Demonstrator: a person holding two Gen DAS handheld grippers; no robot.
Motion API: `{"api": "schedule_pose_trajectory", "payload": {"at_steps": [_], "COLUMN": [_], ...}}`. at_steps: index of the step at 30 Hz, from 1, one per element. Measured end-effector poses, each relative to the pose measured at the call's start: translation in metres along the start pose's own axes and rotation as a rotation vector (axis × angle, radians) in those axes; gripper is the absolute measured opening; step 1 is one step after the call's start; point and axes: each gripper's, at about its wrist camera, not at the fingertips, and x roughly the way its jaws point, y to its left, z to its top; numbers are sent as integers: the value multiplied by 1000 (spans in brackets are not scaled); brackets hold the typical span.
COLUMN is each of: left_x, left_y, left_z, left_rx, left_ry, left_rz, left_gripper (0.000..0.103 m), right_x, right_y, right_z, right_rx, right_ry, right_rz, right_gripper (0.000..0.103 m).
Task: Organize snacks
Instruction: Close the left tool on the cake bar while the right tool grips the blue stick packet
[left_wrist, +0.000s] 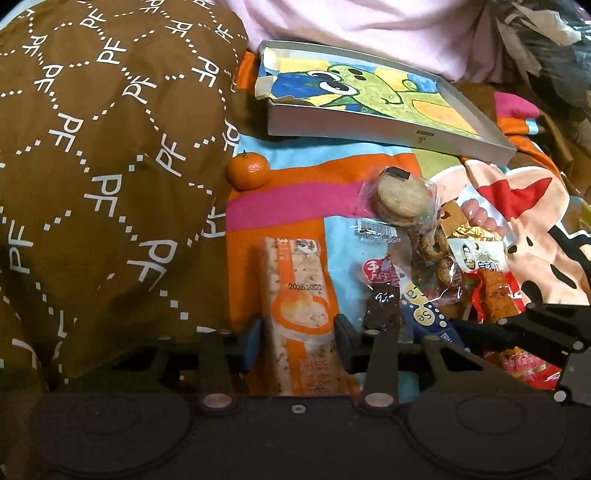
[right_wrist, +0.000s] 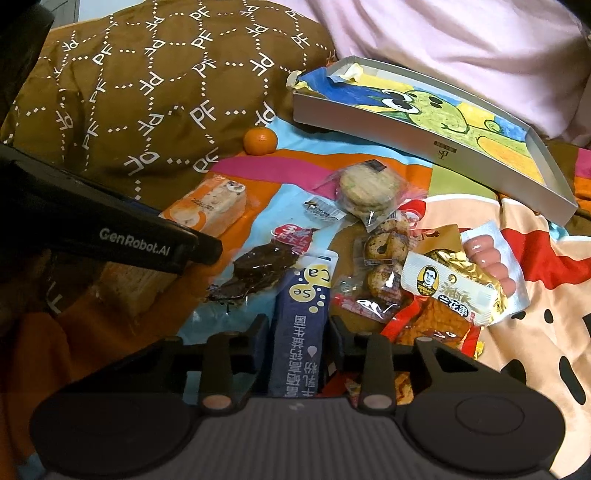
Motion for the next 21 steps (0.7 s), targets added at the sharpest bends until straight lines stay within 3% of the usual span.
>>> {"api": "schedule_pose_trajectory", "payload": {"at_steps": [7,21], "left_x": [-9,-26], "left_y": [-5,-4], "left_z": [-2,-2], "left_rx": [-6,-82], "left_ry": [-24,-115], "left_rz": [-23,-80], "left_gripper": [35,35], "right_x": [-6,-31], "right_y": [1,0], "right_z": [-2,-9], "right_rx": [-8,-73], "right_ry": [-10,-107], "right_rz": [-16,-118], "right_gripper": [28,28]}}
